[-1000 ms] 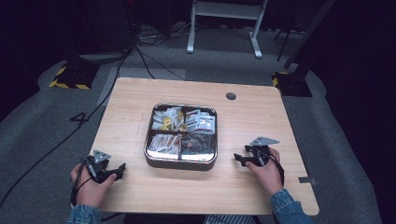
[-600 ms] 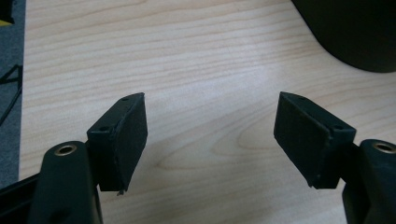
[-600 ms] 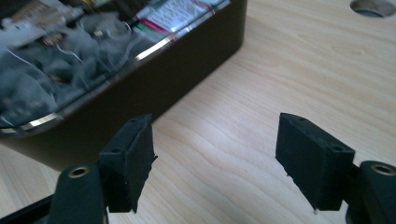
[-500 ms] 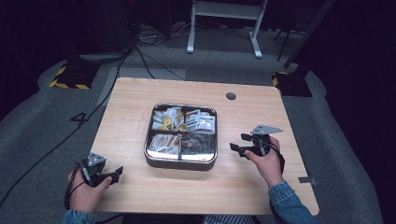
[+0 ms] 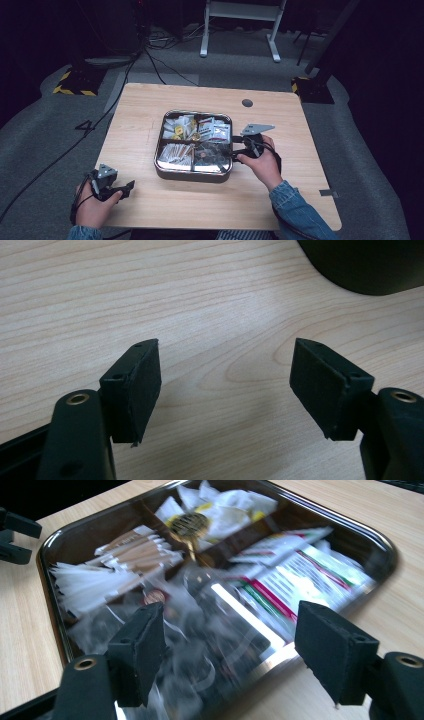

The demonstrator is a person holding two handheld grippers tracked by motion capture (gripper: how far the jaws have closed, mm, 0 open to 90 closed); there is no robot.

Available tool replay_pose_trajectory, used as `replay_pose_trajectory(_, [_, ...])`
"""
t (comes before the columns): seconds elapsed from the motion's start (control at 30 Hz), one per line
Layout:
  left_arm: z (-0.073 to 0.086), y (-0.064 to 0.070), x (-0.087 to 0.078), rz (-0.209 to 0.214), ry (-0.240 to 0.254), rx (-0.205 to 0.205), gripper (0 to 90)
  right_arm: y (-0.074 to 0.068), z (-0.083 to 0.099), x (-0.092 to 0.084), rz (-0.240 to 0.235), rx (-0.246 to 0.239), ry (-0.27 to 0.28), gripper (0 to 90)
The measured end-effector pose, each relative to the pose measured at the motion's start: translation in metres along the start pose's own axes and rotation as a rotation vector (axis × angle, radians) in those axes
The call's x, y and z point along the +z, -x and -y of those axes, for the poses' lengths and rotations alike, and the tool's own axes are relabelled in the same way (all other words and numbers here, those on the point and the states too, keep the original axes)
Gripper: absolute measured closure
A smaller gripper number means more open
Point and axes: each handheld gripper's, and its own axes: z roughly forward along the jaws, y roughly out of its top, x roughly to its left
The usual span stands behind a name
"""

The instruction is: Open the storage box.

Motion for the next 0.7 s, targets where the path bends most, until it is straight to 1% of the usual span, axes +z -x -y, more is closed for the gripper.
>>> replay_pose_trajectory(0.13, [0.000, 0.000, 0.001, -0.007, -0.009, 0.010, 29.5, -0.005, -0.012, 0.017, -0.017, -0.008, -0.035, 28.5])
replay_pose_trajectory(0.4, [0.002, -0.001, 0.006, -0.005, -0.025, 0.010, 29.6, -0.015, -0.033, 0.039, -0.026, -0.025, -0.043, 28.9])
replay_pose_trajectory(0.47, [0.003, -0.002, 0.007, -0.008, -0.025, 0.012, 29.4, -0.017, -0.038, 0.043, -0.028, -0.031, -0.051, 31.5])
replay_pose_trajectory(0.5, [0.003, -0.002, 0.008, -0.009, -0.023, 0.018, 28.7, -0.018, -0.040, 0.046, -0.027, -0.033, -0.060, 33.4])
replay_pose_trajectory(0.6, [0.002, -0.002, 0.009, -0.011, -0.024, 0.030, 27.6, -0.020, -0.045, 0.053, -0.030, -0.046, -0.074, 33.7])
replay_pose_trajectory(0.7, [0.004, -0.001, 0.011, -0.020, -0.007, 0.050, 24.1, -0.021, -0.048, 0.063, -0.038, -0.045, -0.077, 33.9])
